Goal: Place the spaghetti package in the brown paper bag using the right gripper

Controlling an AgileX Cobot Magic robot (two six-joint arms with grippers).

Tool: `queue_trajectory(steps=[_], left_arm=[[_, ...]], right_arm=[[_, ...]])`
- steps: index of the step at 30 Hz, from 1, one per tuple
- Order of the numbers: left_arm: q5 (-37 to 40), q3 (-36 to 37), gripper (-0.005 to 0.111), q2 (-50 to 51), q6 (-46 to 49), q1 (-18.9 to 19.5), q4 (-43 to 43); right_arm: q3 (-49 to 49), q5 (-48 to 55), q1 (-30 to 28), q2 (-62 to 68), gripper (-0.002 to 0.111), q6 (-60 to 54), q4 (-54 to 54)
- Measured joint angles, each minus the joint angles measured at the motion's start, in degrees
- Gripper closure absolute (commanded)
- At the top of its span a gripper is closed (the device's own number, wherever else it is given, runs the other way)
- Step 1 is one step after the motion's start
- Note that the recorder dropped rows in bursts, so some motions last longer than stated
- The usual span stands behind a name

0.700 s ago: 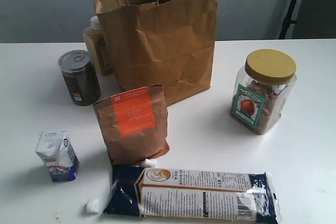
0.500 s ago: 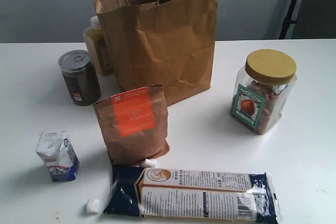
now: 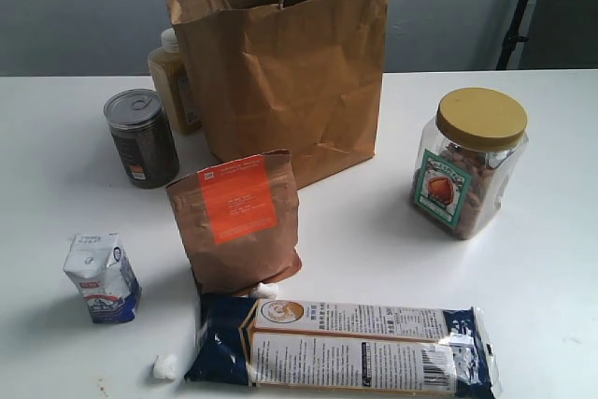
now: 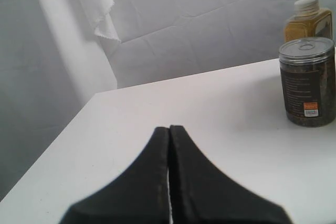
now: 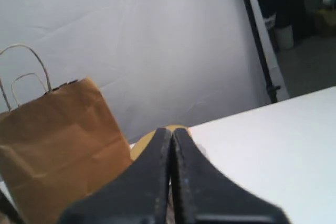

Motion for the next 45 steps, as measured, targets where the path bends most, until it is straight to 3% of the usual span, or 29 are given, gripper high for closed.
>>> queue_trajectory(steps=[6,10,12,16,17,19,21,34,45], left_arm=[[0.0,0.0,0.107,0.0,0.0,0.0,0.0],[0.0,0.0,0.107,0.0,0.0,0.0,0.0],[0.0,0.0,0.107,0.0,0.0,0.0,0.0],[0.0,0.0,0.107,0.0,0.0,0.0,0.0],[0.0,0.0,0.107,0.0,0.0,0.0,0.0],[0.0,0.0,0.107,0.0,0.0,0.0,0.0],[0.0,0.0,0.107,0.0,0.0,0.0,0.0],[0.0,0.0,0.107,0.0,0.0,0.0,0.0],[0.0,0.0,0.107,0.0,0.0,0.0,0.0]], right_arm=[[-7.7,5.9,8.3,11.0,0.108,-10.3,1.2],[-17.7,17.8,14.2,21.6,0.108,-24.8,1.4],[-22.7,24.5,16.5,28.4,0.102,-31.5,1.4],[-30.8,34.3,19.6,41.7,0.066,-39.8,1.4],[-32.2,35.9,20.1,44.5,0.05,-41.3,1.4],[-34.9,38.6,21.2,51.1,0.027,-44.0,1.4],[-37.0,39.8,22.1,56.8,0.016,-45.1,0.9],[-45.8,40.0,33.6,84.3,0.015,-46.2,-5.6],[-50.0,37.8,37.6,94.0,0.015,-46.2,-5.6]])
